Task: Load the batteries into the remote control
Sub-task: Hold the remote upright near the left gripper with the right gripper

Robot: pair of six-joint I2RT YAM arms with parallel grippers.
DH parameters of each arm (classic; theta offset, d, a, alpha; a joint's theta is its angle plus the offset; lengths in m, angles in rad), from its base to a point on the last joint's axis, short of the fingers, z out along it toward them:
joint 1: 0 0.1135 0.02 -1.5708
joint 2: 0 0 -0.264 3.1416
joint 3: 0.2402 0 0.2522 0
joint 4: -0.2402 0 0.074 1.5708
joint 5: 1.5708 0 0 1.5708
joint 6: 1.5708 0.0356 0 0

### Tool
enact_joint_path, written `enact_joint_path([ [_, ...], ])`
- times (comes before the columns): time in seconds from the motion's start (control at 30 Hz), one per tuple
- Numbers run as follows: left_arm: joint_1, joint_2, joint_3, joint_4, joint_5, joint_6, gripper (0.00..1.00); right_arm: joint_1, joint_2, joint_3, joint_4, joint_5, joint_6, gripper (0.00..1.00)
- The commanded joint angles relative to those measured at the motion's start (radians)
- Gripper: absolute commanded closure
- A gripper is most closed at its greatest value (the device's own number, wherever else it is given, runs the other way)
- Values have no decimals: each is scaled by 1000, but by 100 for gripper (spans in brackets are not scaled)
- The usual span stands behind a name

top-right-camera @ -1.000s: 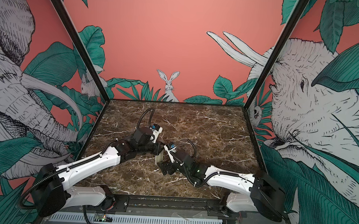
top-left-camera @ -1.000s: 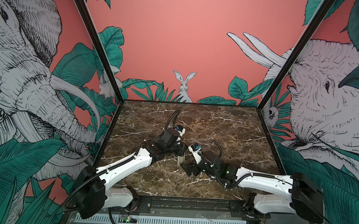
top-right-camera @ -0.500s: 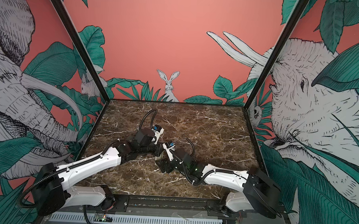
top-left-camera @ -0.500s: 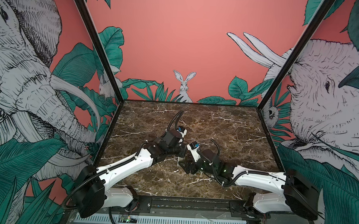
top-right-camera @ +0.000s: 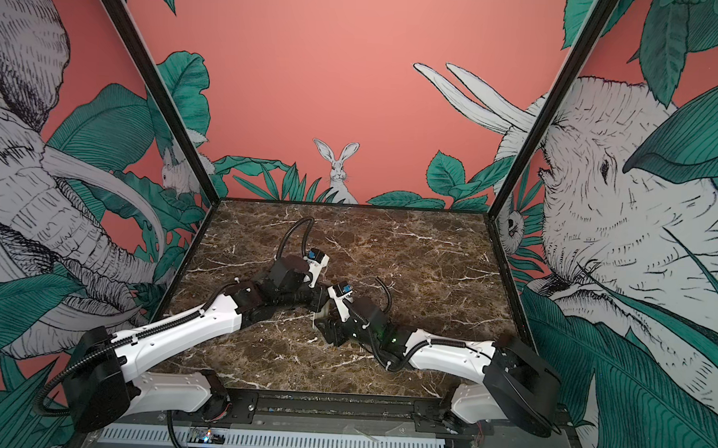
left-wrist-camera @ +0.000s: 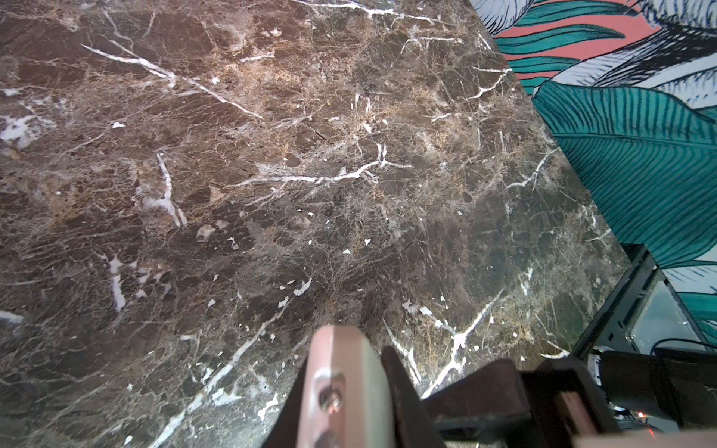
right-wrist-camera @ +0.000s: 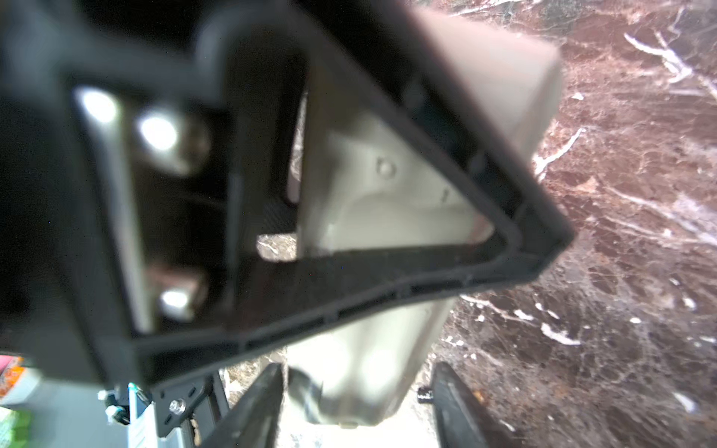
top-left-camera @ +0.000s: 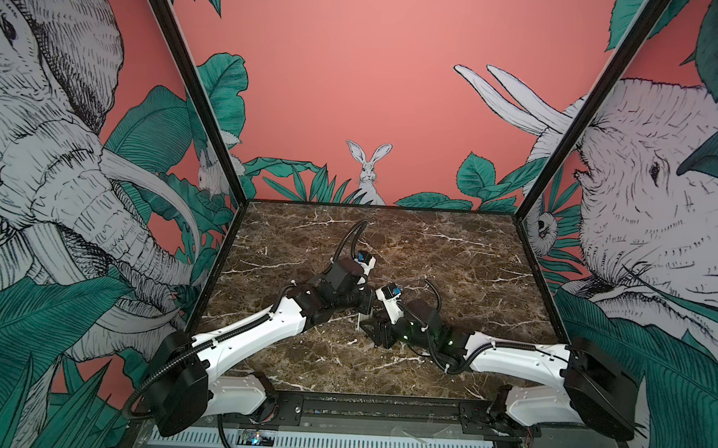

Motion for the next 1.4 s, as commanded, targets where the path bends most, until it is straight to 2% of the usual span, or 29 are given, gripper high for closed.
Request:
enact_joint_path([
  [0.0, -4, -38, 4, 25, 12, -4, 100, -8, 12, -12, 57, -14, 11, 51],
  [0.2, -4, -46, 4, 31, 23, -1, 100, -12, 20, -17, 75, -18, 22, 59],
  [0.7, -5, -49, -1, 62, 34, -9, 100, -17, 39, -16, 96, -47, 22, 71],
  [1.37, -5, -39, -13, 66, 3, -6, 100, -18, 40, -20, 113, -71, 22, 82],
])
